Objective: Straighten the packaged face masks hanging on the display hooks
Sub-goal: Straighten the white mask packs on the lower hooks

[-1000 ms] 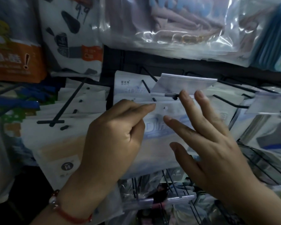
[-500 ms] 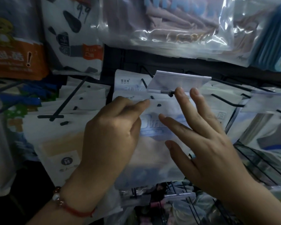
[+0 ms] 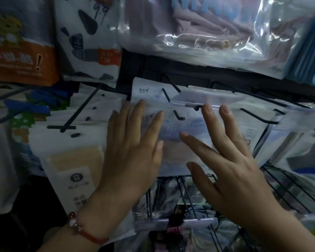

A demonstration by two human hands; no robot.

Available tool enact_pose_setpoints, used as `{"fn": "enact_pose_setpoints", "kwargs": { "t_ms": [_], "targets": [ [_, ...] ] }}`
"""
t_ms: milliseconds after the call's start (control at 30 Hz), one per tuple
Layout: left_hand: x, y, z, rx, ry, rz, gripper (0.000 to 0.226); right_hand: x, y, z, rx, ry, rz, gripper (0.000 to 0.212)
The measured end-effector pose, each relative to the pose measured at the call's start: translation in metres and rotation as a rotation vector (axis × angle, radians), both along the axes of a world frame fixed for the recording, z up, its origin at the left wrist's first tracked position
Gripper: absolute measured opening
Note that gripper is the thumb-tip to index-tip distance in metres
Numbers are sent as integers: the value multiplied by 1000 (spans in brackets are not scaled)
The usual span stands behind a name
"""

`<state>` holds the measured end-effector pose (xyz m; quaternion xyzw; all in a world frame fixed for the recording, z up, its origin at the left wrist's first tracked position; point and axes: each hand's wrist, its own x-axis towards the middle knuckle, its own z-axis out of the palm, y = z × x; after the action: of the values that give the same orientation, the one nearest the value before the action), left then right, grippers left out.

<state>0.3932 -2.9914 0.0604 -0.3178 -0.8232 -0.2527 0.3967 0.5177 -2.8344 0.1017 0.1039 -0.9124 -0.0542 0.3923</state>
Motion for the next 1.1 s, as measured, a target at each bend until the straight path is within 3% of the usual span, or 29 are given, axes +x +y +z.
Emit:
{"fn": "enact_pose_setpoints", "kwargs": {
  "t_ms": [333, 433, 533, 700, 867, 1100],
  "targets": [
    [55, 18, -58, -111, -229, -103, 62, 36, 48, -58, -233, -245, -171, 57],
    [65, 30, -65, -61, -295, -113, 59, 52, 77, -72, -316, -296, -224, 62],
    [78, 51, -67, -3, -249, -181, 53, 64, 102, -81, -399, -313, -256, 62],
    [95, 107, -60, -62, -214, -237, 48, 86, 154, -91, -473, -325, -268, 61],
    [115, 174, -53, -194, -344, -190, 52, 110, 215, -92, -541, -367, -309, 61],
    [133, 251, -47, -114, -549, -158, 58, 115, 292, -89, -700, -450, -235, 63]
  ]
}}
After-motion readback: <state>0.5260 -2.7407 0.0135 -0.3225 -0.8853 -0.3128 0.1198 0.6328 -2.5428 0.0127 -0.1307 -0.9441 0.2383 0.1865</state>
